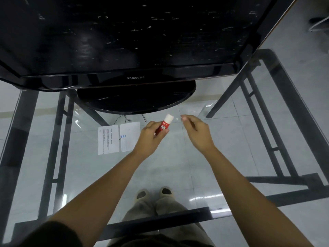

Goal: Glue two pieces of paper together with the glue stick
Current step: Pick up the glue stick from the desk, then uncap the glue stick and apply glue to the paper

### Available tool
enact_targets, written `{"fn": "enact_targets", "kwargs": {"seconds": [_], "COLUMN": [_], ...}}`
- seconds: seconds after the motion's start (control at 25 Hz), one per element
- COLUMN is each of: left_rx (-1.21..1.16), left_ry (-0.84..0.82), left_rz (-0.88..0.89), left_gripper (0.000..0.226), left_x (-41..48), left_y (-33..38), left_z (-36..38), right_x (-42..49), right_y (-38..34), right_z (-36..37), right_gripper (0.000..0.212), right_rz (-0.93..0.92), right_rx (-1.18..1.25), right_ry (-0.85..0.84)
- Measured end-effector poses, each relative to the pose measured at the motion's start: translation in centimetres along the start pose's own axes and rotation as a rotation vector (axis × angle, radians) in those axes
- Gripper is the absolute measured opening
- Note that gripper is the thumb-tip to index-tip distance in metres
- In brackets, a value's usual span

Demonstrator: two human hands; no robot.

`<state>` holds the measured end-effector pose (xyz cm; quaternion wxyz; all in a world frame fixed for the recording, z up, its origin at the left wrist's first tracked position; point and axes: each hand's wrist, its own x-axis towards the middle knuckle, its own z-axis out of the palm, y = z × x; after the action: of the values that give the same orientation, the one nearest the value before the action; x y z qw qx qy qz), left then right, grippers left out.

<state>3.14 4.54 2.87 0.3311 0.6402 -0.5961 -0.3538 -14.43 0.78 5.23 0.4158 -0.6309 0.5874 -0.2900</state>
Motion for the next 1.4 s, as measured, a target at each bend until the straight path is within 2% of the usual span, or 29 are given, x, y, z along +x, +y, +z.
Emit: {"fn": "enact_targets", "kwargs": {"seconds": [0.16, 0.36, 0.52, 0.6, 0.76, 0.88, 1.12, 1.28, 1.4], "left_rx": [0.076, 0.058, 0.09, 0.082, 0.073, 0.073, 0.058, 0.044, -0.111], "left_ry": [-0.018, 0.068, 0.061, 0.079, 0.133, 0.149, 0.171, 0.169, 0.205], "left_rz": [0.072, 0.059, 0.001, -0.049, -0.062, -0.053, -0.047, -0.044, -0.074], "left_gripper": [0.032, 0.036, 0.032, 0.031, 0.031, 0.035, 0.034, 0.036, 0.035], "left_x": [-0.6, -0.5, -1.4, -1.8, -1.3, -1.1, -1.9, -2.1, -1.7], "left_y": [0.4, 1.0, -0.7, -1.5, -1.6, -1.5, -2.2, -2.0, -0.7], "left_z": [-0.4, -1.2, -1.8, -2.1, -2.8, -3.3, -3.9, -3.9, -5.0], "right_x": [0.8, 1.6, 3.7, 4.6, 5.0, 5.2, 5.2, 4.7, 3.9], "right_y": [-2.9, -4.3, -4.4, -3.4, 0.2, 2.2, 4.2, 3.2, 0.6], "right_z": [0.8, 0.9, -0.3, -0.1, 3.1, 4.8, 5.7, 4.9, 3.7], "right_gripper": [0.037, 0.027, 0.029, 0.034, 0.032, 0.035, 0.046, 0.057, 0.043], "right_rz": [-0.002, -0.042, -0.027, -0.036, -0.077, -0.08, -0.029, -0.013, -0.059], "right_rx": [0.017, 0.061, 0.184, 0.123, -0.168, -0.278, -0.29, -0.212, -0.119], "right_ry": [-0.146, -0.129, 0.069, 0.104, 0.002, -0.037, -0.027, -0.013, 0.093]}}
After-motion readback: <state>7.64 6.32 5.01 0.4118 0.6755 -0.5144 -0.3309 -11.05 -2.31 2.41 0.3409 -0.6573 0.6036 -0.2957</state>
